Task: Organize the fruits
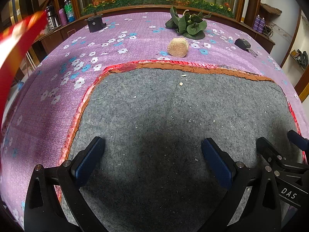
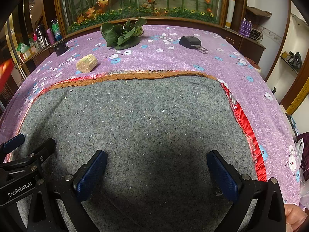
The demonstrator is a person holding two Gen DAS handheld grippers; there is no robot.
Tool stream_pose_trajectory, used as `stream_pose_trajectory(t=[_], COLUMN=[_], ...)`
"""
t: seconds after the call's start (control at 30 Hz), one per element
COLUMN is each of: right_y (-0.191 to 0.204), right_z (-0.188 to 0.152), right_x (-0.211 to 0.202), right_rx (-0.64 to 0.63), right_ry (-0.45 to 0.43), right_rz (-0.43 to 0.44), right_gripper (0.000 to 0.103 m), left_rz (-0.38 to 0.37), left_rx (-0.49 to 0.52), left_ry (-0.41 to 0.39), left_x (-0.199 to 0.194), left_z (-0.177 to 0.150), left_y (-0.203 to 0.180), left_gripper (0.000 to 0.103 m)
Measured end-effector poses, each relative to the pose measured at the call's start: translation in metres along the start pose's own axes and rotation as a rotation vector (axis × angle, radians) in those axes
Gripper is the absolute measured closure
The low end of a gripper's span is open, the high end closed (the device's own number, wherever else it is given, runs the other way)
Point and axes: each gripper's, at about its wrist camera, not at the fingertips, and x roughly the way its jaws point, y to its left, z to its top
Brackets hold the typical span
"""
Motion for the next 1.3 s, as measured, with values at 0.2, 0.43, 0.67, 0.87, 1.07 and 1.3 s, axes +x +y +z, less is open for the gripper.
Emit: stream_pose_trajectory(t=[0.2,0.43,0.67,0.87,1.07,1.3], right_y=[0.0011,-0.0005,-0.0003,0.0003,0.0012,0.0008], right_z=[-0.0001,-0.0001,-0.0006,0.0002,0.0011,-0.0009], right_x=[-0.0003,0.0002,0.0002,0.0016,0.0025,0.0002], right_rx=[0.0,0.001,0.001,0.001,0.001,0.001], right_ry=[0.0,0.0,-0.002,-0.003,-0.003,-0.002], right_rz=[0.0,0.001,-0.001,-0.001,-0.001,-0.001], right_gripper=[0.0,0.0,0.0,0.0,0.0,0.0], left_rz=[0.0,0.0,0.0,-0.002,-0.003,-0.003], left_rx=[0.0,0.0,0.0,0.003,0.002,0.003], left_ry=[0.0,0.0,0.0,0.001,0.001,0.002], left_x=[0.0001,0.0,0.0,-0.0011,-0.0034,-0.0013], left_z=[0.0001,0.0,0.0,0.0001,-0.0012,-0.0007], left_y=[0.0002,0.0,0.0,0.0015,0.0053,-0.0001], left_gripper=[0.0,0.0,0.0,0.0,0.0,0.0])
